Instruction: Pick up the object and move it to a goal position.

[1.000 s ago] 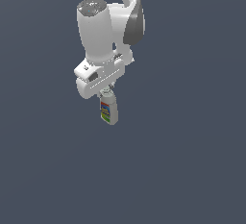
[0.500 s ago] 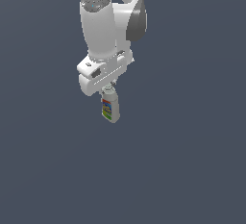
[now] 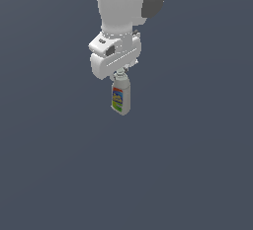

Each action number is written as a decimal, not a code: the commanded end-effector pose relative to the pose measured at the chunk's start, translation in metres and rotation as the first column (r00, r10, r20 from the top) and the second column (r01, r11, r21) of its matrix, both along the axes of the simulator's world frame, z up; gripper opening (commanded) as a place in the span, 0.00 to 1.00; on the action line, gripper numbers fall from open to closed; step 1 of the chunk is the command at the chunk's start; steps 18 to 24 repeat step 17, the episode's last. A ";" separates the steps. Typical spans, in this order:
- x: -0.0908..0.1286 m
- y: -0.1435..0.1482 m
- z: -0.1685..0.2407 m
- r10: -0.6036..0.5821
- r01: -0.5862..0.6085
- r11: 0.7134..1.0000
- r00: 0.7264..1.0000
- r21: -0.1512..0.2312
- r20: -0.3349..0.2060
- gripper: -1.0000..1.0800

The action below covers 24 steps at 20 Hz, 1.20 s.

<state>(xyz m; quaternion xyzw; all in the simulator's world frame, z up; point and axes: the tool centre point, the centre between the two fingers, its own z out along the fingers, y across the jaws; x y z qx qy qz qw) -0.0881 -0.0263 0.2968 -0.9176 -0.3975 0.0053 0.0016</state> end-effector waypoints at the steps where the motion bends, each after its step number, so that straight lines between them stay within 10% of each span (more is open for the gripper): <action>1: -0.008 0.013 0.025 0.000 0.000 1.000 1.000 -0.001 0.012 0.00; 24: -0.037 0.054 0.090 0.000 0.000 1.000 1.000 0.001 0.011 0.00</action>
